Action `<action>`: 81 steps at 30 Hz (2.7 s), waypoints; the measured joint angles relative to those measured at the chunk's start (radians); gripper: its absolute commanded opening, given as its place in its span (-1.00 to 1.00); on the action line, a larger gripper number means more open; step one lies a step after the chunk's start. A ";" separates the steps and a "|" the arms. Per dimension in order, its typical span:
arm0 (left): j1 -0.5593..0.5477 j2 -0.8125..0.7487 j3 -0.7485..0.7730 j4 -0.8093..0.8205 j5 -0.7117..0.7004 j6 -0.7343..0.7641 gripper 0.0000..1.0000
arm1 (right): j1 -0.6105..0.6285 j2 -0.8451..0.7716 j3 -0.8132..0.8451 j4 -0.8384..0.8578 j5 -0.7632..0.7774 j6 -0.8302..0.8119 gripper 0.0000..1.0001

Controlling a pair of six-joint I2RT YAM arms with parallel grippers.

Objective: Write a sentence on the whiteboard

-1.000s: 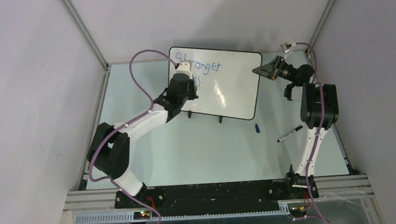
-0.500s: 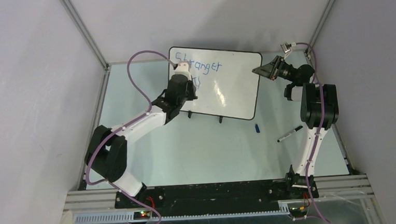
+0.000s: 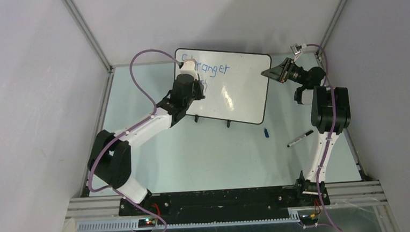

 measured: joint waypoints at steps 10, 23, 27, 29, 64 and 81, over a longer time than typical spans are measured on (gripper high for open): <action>0.000 0.041 0.041 -0.016 -0.001 0.000 -1.00 | 0.000 0.000 0.000 0.000 0.000 0.000 -1.00; 0.000 0.049 0.043 -0.044 -0.016 0.000 -1.00 | 0.000 0.000 0.000 0.000 0.000 0.000 -1.00; 0.000 0.060 0.051 -0.048 -0.016 0.000 -1.00 | 0.000 0.000 0.000 0.000 0.000 0.000 -1.00; 0.000 0.063 0.056 -0.051 -0.015 0.000 -1.00 | 0.000 0.000 0.000 0.000 0.000 0.000 -1.00; -0.003 0.080 0.087 -0.049 0.040 0.000 -1.00 | 0.000 0.000 0.000 0.000 0.000 0.000 -1.00; -0.015 0.062 0.040 -0.047 0.036 -0.002 -1.00 | 0.000 0.000 0.000 0.000 0.000 0.000 -1.00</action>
